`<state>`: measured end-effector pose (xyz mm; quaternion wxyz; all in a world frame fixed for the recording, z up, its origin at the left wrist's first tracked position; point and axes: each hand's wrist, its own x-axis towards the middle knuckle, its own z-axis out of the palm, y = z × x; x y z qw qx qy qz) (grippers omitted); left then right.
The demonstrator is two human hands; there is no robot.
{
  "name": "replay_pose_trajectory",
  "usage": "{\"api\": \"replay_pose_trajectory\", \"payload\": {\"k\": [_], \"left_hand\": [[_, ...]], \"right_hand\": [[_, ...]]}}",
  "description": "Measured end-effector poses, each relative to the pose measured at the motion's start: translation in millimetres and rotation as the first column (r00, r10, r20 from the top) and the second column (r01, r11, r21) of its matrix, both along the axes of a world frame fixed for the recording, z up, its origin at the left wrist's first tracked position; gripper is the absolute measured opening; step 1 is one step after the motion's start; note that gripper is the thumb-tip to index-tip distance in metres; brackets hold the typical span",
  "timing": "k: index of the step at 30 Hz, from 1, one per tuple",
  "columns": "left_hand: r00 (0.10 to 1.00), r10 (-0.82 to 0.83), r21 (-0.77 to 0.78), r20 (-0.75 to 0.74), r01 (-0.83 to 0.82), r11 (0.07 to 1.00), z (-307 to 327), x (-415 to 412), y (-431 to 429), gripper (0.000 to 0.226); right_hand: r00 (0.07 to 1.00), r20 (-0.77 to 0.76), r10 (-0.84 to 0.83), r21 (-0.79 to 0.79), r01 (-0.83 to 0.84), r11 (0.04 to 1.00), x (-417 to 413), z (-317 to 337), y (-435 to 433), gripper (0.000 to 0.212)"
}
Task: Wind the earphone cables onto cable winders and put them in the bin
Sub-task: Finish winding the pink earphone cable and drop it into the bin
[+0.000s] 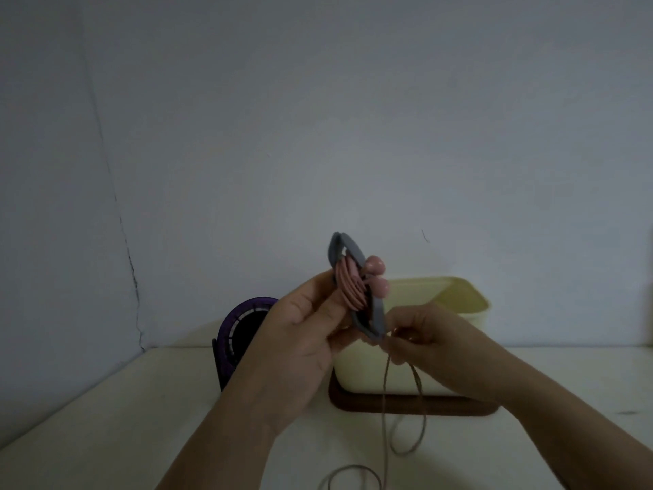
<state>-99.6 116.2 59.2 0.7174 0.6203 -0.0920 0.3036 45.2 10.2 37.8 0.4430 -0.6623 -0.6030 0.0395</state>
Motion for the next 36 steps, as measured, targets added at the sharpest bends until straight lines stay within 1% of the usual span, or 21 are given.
{"api": "replay_pose_trajectory", "payload": {"k": [1,2,3,4,5,6,7,10,13,16,17,18,19,21,22,23,25,29,31,33,36], "left_hand": [[1.0,0.008,-0.03,0.023,-0.007,1.0,1.2,-0.8,2.4,0.032],[0.999,0.021,-0.057,0.045,-0.018,0.998,2.0,-1.5,5.8,0.032],[0.997,0.036,-0.077,0.063,-0.031,0.997,2.3,-1.6,9.7,0.032],[0.996,0.052,-0.104,0.078,-0.043,0.994,3.1,-2.6,12.6,0.032],[0.994,0.064,-0.142,0.093,-0.05,0.989,3.4,-3.6,15.8,0.032],[0.992,0.077,-0.186,0.104,-0.057,0.981,2.3,-3.7,19.7,0.031],[0.989,0.096,-0.23,0.112,-0.069,0.971,1.0,-2.7,23.3,0.03],[0.971,0.194,-0.379,0.14,-0.129,0.917,-0.4,-0.4,32.9,0.028],[0.94,0.304,-0.481,0.158,-0.196,0.854,10.5,-0.6,42.8,0.026],[0.902,0.397,-0.489,0.167,-0.274,0.828,34.1,-6.1,49.4,0.024],[0.897,0.409,-0.474,0.168,-0.29,0.831,44.2,-7.3,48.6,0.024],[0.895,0.416,-0.458,0.161,-0.306,0.835,51.9,-7.5,47.4,0.024],[0.898,0.412,-0.442,0.155,-0.31,0.842,60.3,-7.8,44.2,0.023],[0.912,0.377,-0.397,0.164,-0.289,0.871,76.5,-7.2,35.0,0.024],[0.92,0.35,-0.376,0.174,-0.267,0.887,84.1,-6.3,29.8,0.025],[0.927,0.322,-0.361,0.19,-0.239,0.901,91.2,-5.7,24.4,0.026],[0.936,0.277,-0.34,0.216,-0.194,0.92,104.6,-5.8,14.0,0.027],[0.935,0.264,-0.301,0.237,-0.188,0.935,130.2,-8.5,-1.6,0.027],[0.932,0.259,-0.299,0.254,-0.179,0.937,143.0,-15.5,-7.3,0.027],[0.927,0.258,-0.317,0.271,-0.168,0.934,154.0,-21.0,-10.3,0.028],[0.924,0.252,-0.34,0.287,-0.148,0.929,163.9,-27.5,-14.7,0.028]], "right_hand": [[0.999,-0.033,-0.022,0.021,0.022,1.0,4.8,-1.2,0.3,0.029],[0.992,-0.12,-0.034,0.054,0.04,0.998,9.4,-1.5,1.0,0.027],[0.961,-0.276,0.01,0.097,0.017,0.995,14.7,-2.6,1.7,0.024],[0.885,-0.457,0.083,0.129,-0.026,0.991,16.2,-1.4,0.6,0.019],[0.791,-0.594,0.146,0.155,-0.066,0.986,19.8,-1.3,-0.3,0.013],[0.728,-0.664,0.17,0.157,-0.086,0.984,21.9,-0.6,-2.1,0.012],[0.704,-0.688,0.175,0.137,-0.11,0.984,26.3,-1.2,-3.8,0.018],[0.72,-0.676,0.156,0.076,-0.142,0.987,31.6,-4.5,-8.7,0.032],[0.693,-0.703,0.16,0.09,-0.136,0.987,34.1,-5.4,-11.2,0.031],[0.701,-0.7,0.137,0.091,-0.102,0.991,36.0,3.2,-13.8,0.022],[0.68,-0.717,0.155,0.122,-0.097,0.988,36.4,8.7,-13.7,0.019],[0.622,-0.759,0.192,0.173,-0.092,0.981,35.6,12.9,-11.7,0.021],[0.519,-0.818,0.246,0.24,-0.081,0.967,32.1,18.2,-10.0,0.023],[0.229,-0.889,0.396,0.397,-0.042,0.917,21.2,28.2,-5.0,0.026],[0.096,-0.883,0.46,0.46,-0.022,0.888,14.5,33.6,-2.4,0.029],[-0.007,-0.862,0.507,0.507,-0.005,0.862,7.7,39.5,0.2,0.031],[-0.128,-0.812,0.569,0.573,0.008,0.82,-6.7,52.3,2.6,0.036],[-0.196,-0.761,0.618,0.631,-0.007,0.776,-23.6,79.2,2.5,0.039],[-0.183,-0.772,0.608,0.625,-0.051,0.779,-31.8,93.3,-5.6,0.04],[-0.143,-0.785,0.602,0.615,-0.077,0.785,-37.0,104.3,-14.9,0.039],[-0.145,-0.774,0.616,0.631,-0.093,0.77,-44.4,116.0,-27.8,0.039]]}}
